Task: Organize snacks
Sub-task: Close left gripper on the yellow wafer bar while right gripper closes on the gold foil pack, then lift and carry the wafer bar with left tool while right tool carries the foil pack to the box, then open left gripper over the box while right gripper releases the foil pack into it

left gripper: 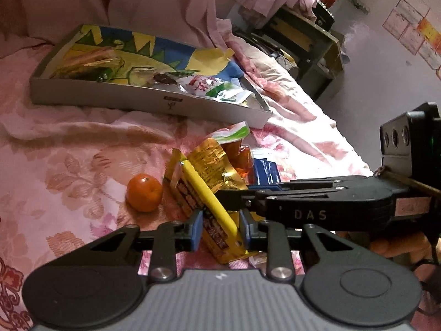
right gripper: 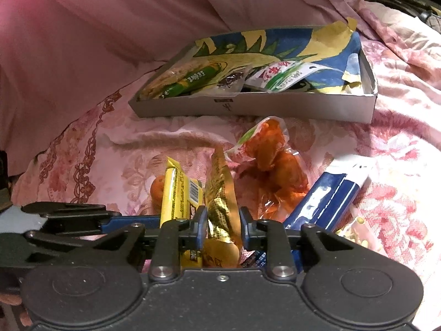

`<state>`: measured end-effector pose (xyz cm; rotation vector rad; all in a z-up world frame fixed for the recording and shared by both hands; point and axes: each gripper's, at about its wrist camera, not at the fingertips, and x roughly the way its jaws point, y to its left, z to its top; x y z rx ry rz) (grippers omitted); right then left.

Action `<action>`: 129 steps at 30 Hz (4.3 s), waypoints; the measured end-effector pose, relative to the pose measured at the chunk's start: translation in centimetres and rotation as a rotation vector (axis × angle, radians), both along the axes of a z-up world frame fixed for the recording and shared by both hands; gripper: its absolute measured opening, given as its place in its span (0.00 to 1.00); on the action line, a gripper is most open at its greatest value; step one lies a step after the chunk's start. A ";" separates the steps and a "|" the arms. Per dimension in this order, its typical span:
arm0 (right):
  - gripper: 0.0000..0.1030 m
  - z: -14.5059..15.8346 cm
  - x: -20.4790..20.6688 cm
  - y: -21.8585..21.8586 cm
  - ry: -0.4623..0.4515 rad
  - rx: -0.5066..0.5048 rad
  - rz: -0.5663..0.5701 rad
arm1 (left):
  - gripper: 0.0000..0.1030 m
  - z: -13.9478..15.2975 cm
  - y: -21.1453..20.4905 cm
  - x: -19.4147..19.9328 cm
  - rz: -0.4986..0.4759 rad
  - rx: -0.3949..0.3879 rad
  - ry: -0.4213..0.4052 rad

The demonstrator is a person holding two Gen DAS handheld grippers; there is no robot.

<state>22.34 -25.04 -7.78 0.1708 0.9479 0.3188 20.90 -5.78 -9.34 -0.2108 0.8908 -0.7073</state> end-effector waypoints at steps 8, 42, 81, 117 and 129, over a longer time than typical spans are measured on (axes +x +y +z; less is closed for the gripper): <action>0.26 0.0 -0.1 0.3 -0.009 -0.016 0.011 | 0.32 -1.2 0.0 0.9 0.074 0.125 0.079; 0.15 1.7 -3.0 4.0 -0.247 -0.262 0.114 | 0.12 0.8 0.6 0.0 0.095 0.112 -0.035; 0.16 4.7 3.7 2.3 -0.601 -0.305 -0.186 | 0.10 3.6 1.6 11.0 0.410 -0.213 -0.181; 0.31 3.0 8.1 1.6 -0.469 -0.182 -0.240 | 0.57 4.6 0.0 11.8 0.402 0.027 -0.242; 0.77 7.3 3.0 0.1 -0.585 -0.218 -0.285 | 0.98 9.1 0.9 7.4 0.462 0.033 -0.413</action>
